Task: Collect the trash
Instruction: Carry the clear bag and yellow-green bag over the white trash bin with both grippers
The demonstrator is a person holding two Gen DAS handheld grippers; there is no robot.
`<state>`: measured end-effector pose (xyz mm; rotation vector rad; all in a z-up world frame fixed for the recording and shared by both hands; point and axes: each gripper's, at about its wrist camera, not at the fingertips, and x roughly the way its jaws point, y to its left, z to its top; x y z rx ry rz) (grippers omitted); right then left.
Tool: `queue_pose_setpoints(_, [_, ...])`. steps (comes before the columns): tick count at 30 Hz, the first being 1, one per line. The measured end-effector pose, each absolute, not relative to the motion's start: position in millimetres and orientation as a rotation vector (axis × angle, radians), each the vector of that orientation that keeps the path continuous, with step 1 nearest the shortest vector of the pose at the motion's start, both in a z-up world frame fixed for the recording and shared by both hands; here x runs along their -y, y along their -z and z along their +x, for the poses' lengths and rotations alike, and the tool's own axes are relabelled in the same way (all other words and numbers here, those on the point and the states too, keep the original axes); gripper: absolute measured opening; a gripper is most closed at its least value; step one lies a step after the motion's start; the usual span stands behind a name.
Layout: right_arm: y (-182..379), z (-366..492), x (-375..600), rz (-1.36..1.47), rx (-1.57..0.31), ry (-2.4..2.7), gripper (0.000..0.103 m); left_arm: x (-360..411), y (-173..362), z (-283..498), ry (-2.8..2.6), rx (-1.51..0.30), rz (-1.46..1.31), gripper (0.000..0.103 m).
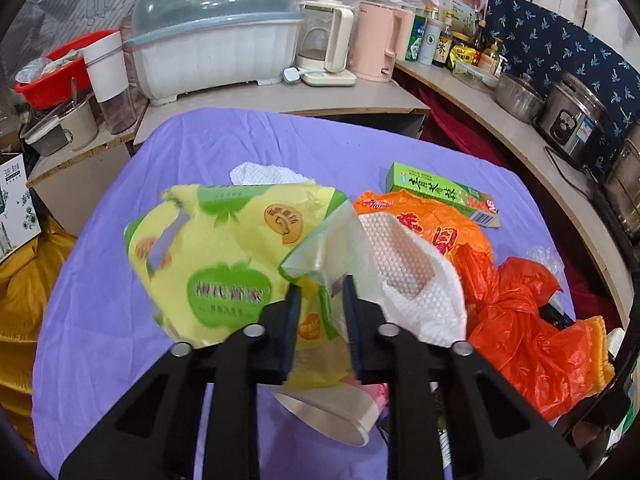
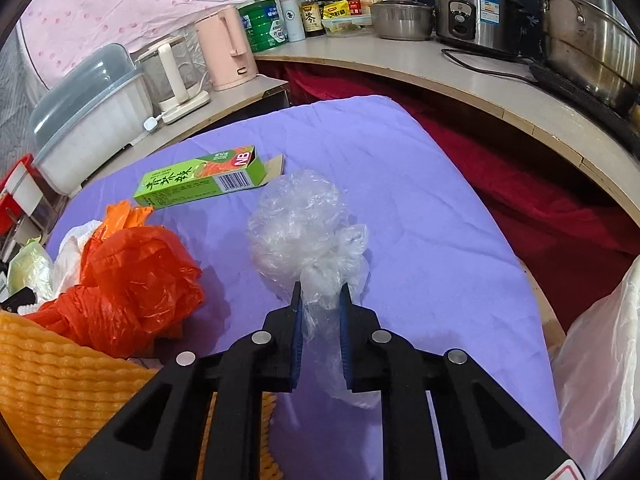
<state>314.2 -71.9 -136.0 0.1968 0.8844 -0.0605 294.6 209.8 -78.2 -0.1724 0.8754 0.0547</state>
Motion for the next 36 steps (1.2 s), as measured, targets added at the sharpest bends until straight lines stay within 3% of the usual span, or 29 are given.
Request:
queue_pose_setpoints(5, [118.3,301.1,74.4,0.199,-0.848,0.063,0.010,-207.1,62.3,283.5,-0.043,-0.847,-0.179,0.008])
queue_pose_setpoints(19, [34.9,226.1,101.3,0.240,-0.695,0.096,0.010,-179.9,-19.2,227.1,0.035,-0.700,-0.181,0.007])
queue_pose_setpoints(36, [-21.4,95.9,184.2,0.320,-0.566,0.232,0.010,-32.2,-74.5,138.5,0.326,-0.622,-0.070,0.007])
